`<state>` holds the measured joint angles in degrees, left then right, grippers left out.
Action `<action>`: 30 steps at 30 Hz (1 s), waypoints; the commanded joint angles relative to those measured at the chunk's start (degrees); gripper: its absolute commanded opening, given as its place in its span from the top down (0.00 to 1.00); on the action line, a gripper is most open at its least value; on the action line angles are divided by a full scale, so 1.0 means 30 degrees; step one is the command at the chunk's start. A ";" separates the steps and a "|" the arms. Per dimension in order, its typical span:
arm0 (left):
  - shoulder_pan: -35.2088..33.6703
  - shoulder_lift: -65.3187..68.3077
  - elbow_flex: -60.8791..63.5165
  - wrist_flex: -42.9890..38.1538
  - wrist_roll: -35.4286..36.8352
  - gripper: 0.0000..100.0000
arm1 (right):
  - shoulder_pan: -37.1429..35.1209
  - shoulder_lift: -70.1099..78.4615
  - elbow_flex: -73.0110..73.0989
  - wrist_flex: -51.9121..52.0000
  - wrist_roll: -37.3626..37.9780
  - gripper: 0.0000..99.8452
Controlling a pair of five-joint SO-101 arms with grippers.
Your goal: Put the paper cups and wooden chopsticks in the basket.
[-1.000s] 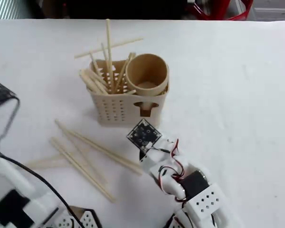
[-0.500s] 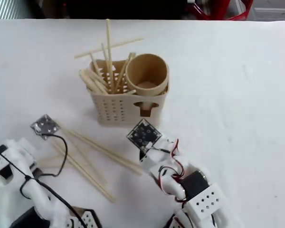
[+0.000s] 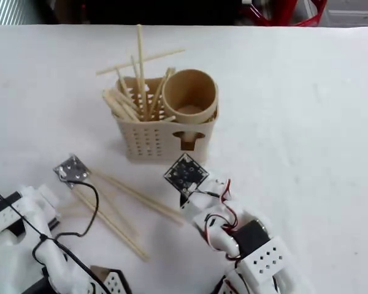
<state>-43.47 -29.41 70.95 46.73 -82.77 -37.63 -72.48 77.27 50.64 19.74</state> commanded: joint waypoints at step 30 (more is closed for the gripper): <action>-0.3707 -0.0044 -0.7531 0.4718 0.3516 0.96 | 0.0132 0.0073 -0.0147 -0.0220 0.0176 0.98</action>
<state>-51.74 -28.97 51.08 60.44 -75.03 -37.63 -72.48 77.27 50.64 19.74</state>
